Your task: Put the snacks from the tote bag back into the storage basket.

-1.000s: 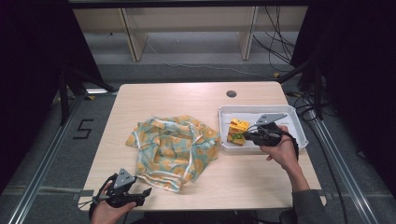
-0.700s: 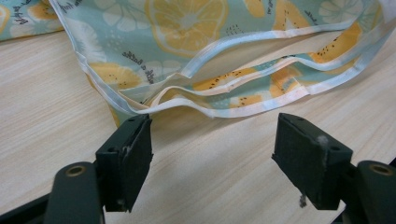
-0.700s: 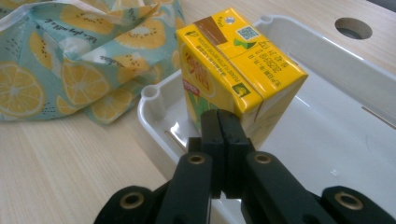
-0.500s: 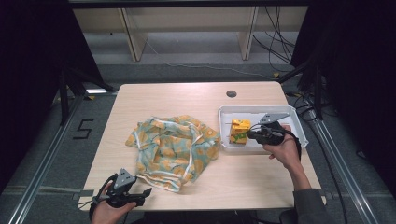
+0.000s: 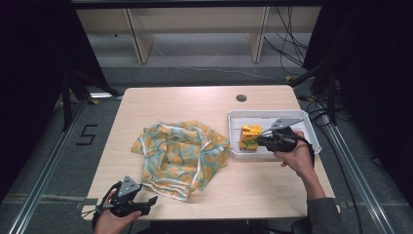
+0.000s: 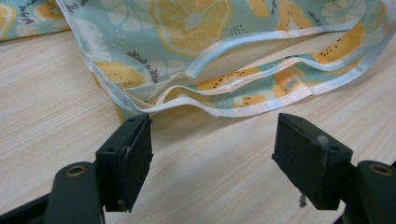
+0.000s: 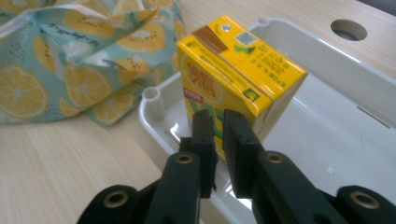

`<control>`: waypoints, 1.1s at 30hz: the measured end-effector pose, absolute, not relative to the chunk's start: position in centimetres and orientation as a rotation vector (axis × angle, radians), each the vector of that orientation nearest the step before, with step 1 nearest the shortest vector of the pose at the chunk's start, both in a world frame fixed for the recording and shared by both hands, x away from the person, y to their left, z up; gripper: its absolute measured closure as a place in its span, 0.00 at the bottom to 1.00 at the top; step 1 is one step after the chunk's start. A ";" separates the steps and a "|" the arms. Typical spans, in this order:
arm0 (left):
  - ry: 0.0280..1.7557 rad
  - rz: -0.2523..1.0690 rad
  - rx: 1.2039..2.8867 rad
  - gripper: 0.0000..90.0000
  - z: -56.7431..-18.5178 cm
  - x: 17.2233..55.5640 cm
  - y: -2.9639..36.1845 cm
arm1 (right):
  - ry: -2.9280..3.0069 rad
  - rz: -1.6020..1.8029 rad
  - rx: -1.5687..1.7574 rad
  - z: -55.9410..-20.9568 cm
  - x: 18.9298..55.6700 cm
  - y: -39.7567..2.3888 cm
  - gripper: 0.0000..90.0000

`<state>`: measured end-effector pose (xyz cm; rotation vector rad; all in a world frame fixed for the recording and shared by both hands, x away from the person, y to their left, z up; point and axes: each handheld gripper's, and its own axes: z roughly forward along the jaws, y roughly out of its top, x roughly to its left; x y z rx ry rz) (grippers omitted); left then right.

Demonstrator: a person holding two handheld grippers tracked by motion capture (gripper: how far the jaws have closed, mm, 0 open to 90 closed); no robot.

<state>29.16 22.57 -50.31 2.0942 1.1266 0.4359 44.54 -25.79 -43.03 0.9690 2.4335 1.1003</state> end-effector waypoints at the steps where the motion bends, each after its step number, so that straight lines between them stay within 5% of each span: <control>1: 1.126 0.427 2.102 0.31 -50.3 29.2 22.6 | 2.427 1.107 0.947 -42.9 44.5 -25.7 0.89; 16: 1.107 0.437 2.131 0.30 -50.1 29.2 22.8 | 2.367 1.190 1.017 -41.5 42.7 -23.9 0.44; 33: 1.125 0.436 2.090 0.30 -50.3 29.2 22.6 | 2.365 1.194 1.082 -42.5 41.3 -23.1 0.32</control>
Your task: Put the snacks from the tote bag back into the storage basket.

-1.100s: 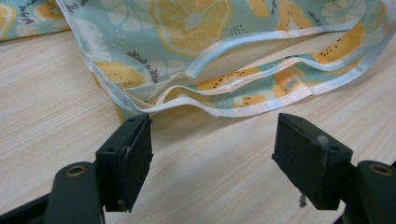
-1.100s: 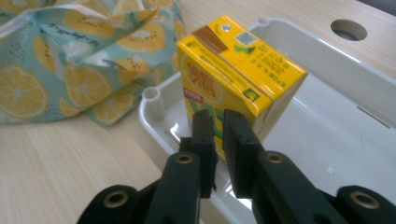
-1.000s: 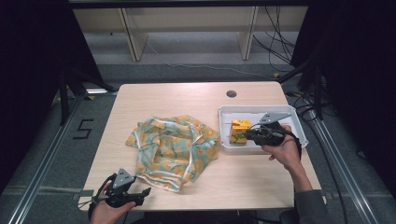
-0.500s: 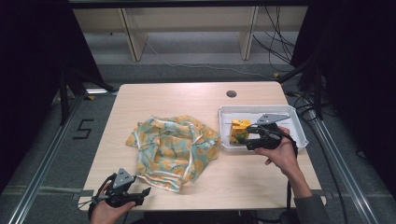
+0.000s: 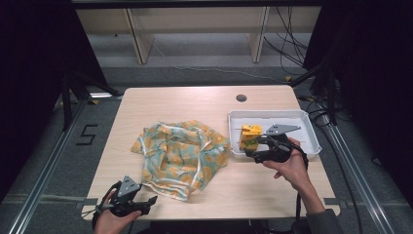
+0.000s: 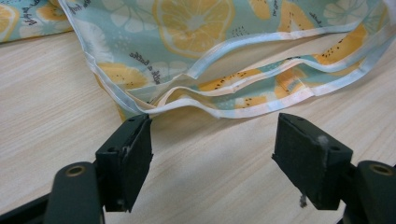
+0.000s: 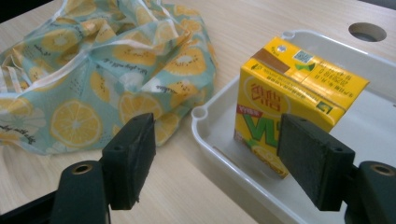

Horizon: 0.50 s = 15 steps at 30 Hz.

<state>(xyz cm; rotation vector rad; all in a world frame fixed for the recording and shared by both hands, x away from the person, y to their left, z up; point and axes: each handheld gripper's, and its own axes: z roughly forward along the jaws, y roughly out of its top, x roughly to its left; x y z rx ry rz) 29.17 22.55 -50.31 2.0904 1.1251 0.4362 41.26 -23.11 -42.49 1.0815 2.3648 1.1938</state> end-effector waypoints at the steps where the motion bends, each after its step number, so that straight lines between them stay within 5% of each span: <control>1: 1.120 0.434 2.099 0.30 -50.3 29.2 22.6 | 2.371 1.191 1.085 -42.6 41.2 -23.1 0.32; 15: 1.127 0.440 2.092 0.30 -50.3 29.2 22.5 | 2.375 1.203 1.109 -43.7 39.6 -23.4 0.31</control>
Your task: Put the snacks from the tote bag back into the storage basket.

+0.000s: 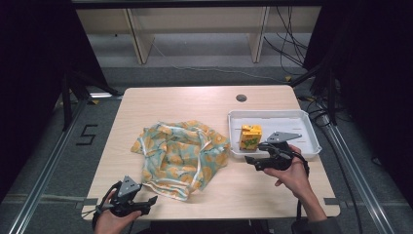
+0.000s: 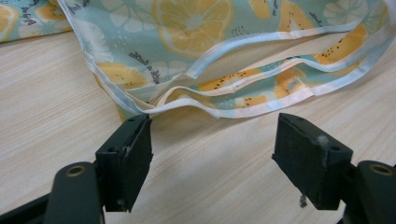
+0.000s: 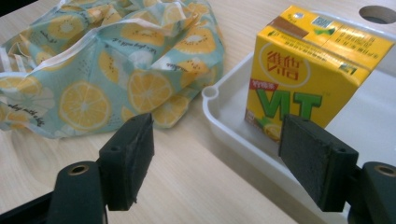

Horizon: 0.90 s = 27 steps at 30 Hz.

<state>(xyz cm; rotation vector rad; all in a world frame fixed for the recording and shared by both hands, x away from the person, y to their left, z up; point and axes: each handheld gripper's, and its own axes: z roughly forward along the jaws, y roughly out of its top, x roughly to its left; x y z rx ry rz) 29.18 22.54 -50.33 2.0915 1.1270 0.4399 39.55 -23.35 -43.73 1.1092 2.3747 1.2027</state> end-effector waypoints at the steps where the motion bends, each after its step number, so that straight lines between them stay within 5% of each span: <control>1: 1.128 0.442 2.093 0.30 -50.3 29.2 22.5 | 2.378 1.198 1.089 -43.9 39.5 -23.4 0.31; 27: 1.103 0.438 2.127 0.30 -50.3 29.2 22.6 | 2.457 1.199 1.113 -47.1 36.4 -23.5 0.25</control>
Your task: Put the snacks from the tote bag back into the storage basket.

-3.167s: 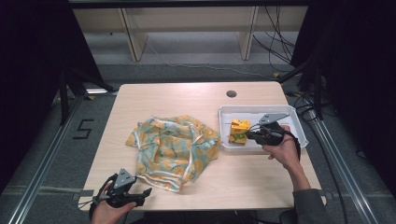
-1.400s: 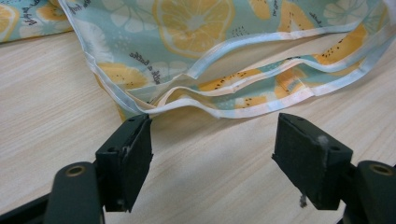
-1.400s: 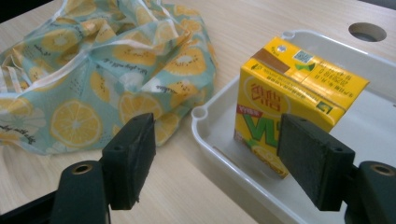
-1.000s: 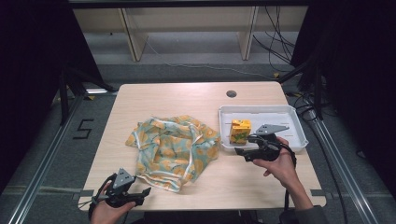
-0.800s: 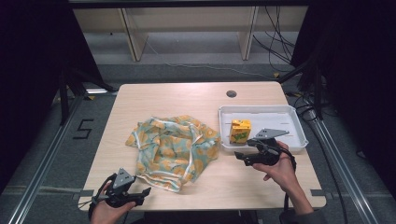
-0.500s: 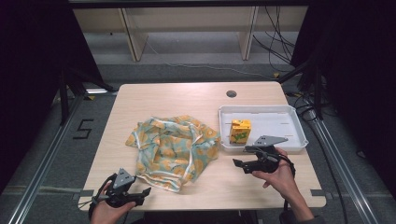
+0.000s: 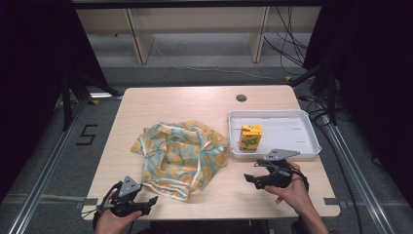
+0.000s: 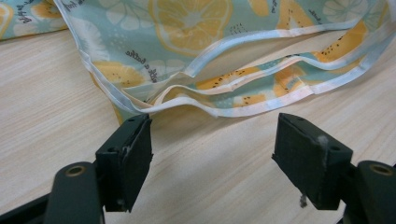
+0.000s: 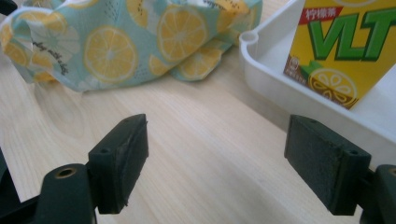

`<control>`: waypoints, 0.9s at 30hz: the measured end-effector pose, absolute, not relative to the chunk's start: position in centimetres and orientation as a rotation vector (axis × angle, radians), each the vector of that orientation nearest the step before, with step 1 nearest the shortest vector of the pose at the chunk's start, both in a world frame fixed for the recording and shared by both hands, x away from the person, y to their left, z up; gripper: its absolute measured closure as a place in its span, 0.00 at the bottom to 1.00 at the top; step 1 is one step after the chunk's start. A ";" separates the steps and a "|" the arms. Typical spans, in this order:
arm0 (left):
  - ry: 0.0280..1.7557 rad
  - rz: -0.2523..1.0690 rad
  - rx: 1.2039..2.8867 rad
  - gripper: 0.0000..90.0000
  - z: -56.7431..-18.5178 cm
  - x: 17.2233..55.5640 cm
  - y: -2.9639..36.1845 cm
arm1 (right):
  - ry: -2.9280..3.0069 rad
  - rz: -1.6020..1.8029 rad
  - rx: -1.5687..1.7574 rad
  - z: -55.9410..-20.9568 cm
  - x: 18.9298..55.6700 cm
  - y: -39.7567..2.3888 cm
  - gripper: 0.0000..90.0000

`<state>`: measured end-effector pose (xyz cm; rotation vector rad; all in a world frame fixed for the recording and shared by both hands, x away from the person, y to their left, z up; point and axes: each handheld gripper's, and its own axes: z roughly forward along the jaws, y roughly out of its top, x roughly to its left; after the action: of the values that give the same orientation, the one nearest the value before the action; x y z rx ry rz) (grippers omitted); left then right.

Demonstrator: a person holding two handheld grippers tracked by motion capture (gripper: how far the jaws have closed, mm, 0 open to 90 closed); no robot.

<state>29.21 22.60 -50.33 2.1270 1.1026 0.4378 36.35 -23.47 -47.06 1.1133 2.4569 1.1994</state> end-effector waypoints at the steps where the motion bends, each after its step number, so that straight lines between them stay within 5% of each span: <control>1: 1.102 0.438 2.127 0.30 -50.3 29.2 22.6 | 2.466 1.191 1.088 -47.1 36.4 -23.6 0.25; 27: 1.114 0.443 2.151 0.25 -50.4 29.4 22.7 | 2.467 1.116 1.062 -49.4 33.8 -25.5 0.18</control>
<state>29.37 22.68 -50.43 2.1512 1.1143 0.4434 33.77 -25.52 -49.43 1.0616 2.4673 1.1156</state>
